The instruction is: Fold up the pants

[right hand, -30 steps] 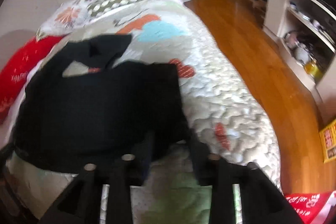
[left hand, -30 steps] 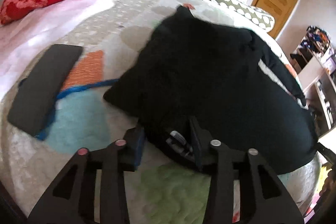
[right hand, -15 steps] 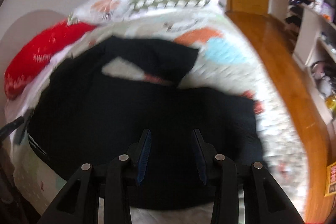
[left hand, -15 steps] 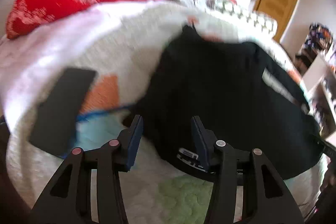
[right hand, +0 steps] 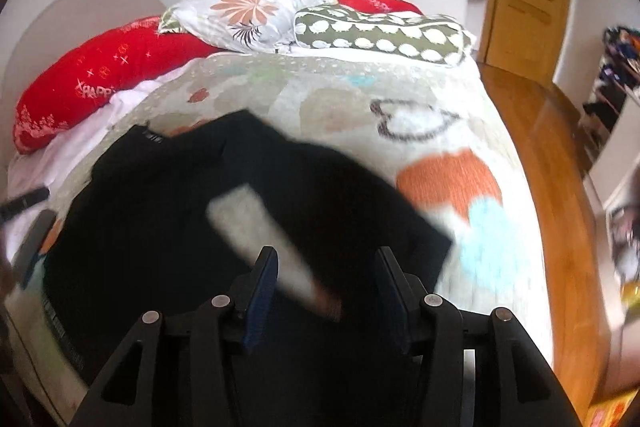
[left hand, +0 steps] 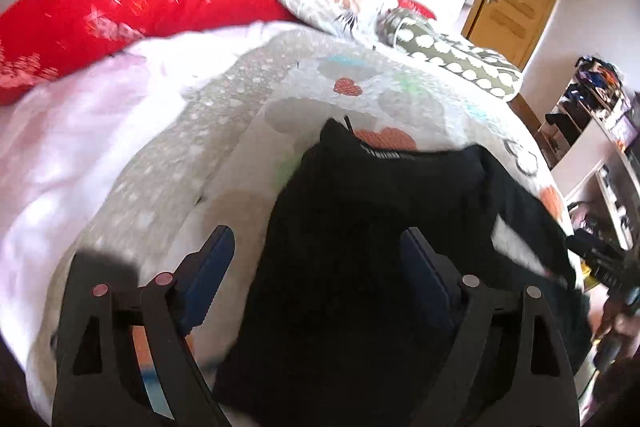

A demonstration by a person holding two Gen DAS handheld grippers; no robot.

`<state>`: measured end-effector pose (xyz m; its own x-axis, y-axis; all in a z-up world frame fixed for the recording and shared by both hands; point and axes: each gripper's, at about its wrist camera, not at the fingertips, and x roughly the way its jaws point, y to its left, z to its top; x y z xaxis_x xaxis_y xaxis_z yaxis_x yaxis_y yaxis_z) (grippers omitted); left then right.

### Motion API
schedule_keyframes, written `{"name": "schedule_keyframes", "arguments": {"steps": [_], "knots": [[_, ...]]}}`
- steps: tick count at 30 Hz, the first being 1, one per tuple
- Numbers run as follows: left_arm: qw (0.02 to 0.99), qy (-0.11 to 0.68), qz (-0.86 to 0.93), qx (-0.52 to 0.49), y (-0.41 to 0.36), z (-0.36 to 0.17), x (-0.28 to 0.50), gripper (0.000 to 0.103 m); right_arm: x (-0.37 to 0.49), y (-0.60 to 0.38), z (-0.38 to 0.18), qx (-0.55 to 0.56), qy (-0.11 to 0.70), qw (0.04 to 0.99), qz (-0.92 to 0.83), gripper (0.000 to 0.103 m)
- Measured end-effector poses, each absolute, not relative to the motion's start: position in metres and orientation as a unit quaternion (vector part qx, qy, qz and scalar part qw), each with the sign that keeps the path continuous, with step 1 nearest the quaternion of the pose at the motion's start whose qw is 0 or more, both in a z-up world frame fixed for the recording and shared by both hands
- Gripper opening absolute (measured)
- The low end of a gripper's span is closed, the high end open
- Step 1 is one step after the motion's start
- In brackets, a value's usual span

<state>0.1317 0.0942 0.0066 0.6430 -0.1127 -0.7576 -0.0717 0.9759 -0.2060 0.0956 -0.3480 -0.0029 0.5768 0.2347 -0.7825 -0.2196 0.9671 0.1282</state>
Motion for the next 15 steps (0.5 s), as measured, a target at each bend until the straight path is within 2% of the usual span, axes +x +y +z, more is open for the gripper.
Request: {"name": "schedule_keyframes", "arguments": {"steps": [9, 15], "knots": [[0.872, 0.477, -0.069, -0.089, 0.096, -0.027, 0.239, 0.085, 0.201, -0.334, -0.025, -0.012, 0.477, 0.861, 0.179, 0.05], [0.858, 0.5, -0.108, -0.052, 0.075, -0.046, 0.276, 0.085, 0.206, -0.312, -0.034, -0.003, 0.48, 0.839, 0.257, 0.05]]}}
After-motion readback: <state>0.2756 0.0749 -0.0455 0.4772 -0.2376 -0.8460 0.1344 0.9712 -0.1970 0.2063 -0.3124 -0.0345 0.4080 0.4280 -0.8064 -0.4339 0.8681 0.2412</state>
